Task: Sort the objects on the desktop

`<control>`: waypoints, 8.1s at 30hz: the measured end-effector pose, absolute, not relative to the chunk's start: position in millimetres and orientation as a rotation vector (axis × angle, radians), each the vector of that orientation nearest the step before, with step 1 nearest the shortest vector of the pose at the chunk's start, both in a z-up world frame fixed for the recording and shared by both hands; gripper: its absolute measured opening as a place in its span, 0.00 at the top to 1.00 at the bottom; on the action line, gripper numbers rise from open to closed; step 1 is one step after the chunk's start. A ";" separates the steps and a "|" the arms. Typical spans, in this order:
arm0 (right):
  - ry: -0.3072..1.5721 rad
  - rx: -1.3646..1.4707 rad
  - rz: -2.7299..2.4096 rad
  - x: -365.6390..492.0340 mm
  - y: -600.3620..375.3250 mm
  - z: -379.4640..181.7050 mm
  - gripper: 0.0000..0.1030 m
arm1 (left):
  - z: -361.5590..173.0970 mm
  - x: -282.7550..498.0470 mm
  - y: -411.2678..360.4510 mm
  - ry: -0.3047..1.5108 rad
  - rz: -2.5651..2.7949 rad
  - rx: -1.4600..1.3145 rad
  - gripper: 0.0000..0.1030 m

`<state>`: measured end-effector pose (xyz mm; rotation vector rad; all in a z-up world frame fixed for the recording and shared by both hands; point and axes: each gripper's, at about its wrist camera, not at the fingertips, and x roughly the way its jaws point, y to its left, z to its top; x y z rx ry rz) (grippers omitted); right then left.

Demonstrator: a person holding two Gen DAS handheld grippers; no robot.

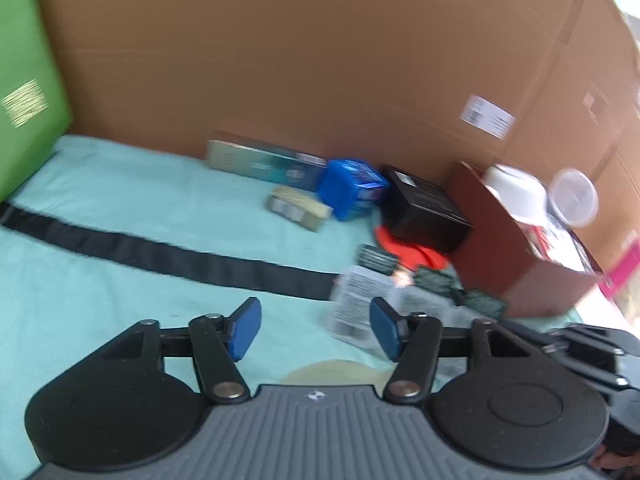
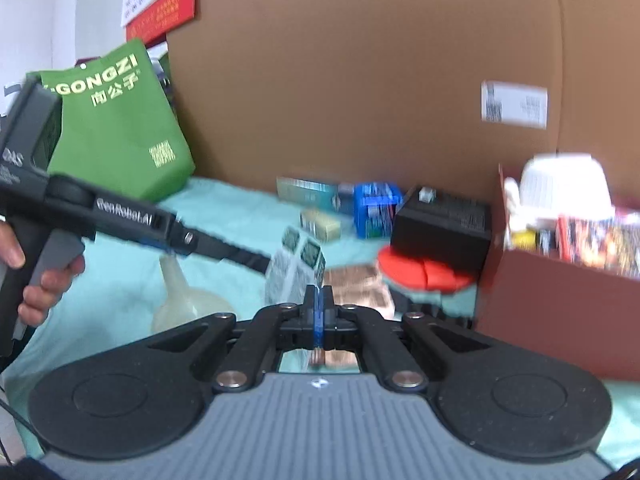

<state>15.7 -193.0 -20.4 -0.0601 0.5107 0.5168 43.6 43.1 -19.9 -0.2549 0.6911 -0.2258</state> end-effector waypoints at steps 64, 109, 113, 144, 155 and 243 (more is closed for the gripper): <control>0.421 0.073 0.347 -1.7 -298.2 31.8 1.00 | 48.1 63.5 -97.5 0.697 -0.668 -0.014 1.00; 0.365 -0.123 -0.087 72.5 -419.2 16.6 0.04 | 49.5 142.5 -228.3 0.576 -0.694 -0.075 0.03; 0.377 -0.096 -0.083 66.6 -413.4 18.2 0.04 | 49.1 129.4 -231.7 0.593 -0.679 -0.010 0.02; 0.437 -0.070 0.166 -15.5 -287.6 9.8 0.04 | 22.9 9.1 -101.2 0.567 -0.465 -0.117 0.02; 0.539 -0.116 0.283 -8.5 -226.6 -35.0 0.05 | -21.8 15.1 -42.5 0.663 -0.360 -0.218 0.04; 0.665 0.082 0.293 23.3 -276.7 -69.4 0.19 | -39.9 105.1 -105.1 0.772 -0.521 -0.085 0.75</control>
